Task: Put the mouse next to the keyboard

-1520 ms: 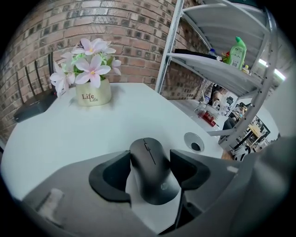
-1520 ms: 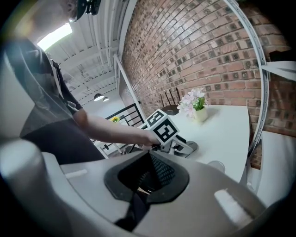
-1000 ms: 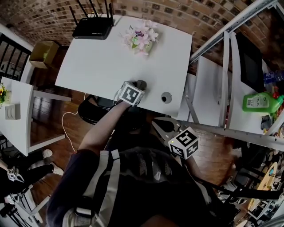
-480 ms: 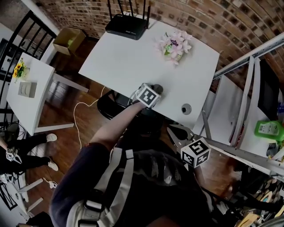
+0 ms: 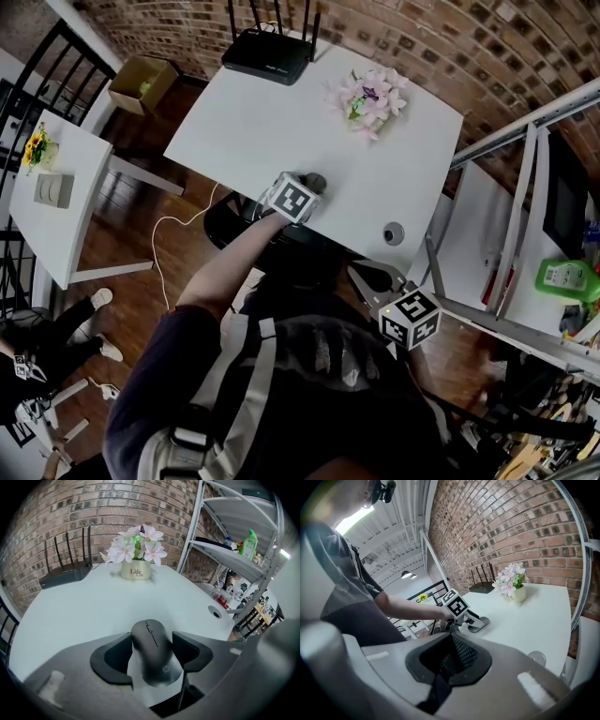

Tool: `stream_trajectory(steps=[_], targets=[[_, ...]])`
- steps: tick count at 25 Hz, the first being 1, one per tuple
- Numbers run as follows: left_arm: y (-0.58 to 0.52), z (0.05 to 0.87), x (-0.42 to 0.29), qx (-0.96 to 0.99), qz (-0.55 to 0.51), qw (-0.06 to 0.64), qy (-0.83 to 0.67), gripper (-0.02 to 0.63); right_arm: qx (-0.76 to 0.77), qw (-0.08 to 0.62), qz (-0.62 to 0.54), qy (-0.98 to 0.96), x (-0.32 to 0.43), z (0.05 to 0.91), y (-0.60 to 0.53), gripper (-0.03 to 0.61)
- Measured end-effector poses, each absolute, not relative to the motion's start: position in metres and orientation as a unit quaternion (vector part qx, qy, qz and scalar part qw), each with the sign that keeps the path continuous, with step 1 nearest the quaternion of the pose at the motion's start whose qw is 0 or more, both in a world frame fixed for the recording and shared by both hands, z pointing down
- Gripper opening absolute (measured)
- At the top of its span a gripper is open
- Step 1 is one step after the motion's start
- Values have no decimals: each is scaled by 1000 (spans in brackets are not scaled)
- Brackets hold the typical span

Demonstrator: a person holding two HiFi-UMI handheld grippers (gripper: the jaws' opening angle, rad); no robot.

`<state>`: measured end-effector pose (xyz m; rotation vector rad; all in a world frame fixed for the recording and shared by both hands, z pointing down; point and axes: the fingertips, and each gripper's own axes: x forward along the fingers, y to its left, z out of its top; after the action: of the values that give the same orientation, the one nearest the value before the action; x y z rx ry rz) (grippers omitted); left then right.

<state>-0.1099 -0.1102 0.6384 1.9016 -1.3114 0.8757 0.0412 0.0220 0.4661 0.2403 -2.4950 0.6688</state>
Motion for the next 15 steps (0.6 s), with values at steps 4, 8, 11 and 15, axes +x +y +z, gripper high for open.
stream_trajectory(steps=[4,8,11,15], targets=[[-109,639,-127,724,338,329,-504,278,86,277,239,-927,35,466,19,5],[-106,638,-150,710,345,335,-514,278,86,283,240,-925,29,466,16,5],[-108,637,-154,715,339,335,-512,278,86,288,237,-924,25,466,13,5],[-108,636,-157,720,338,333,-507,278,84,292,235,-923,18,465,11,5]])
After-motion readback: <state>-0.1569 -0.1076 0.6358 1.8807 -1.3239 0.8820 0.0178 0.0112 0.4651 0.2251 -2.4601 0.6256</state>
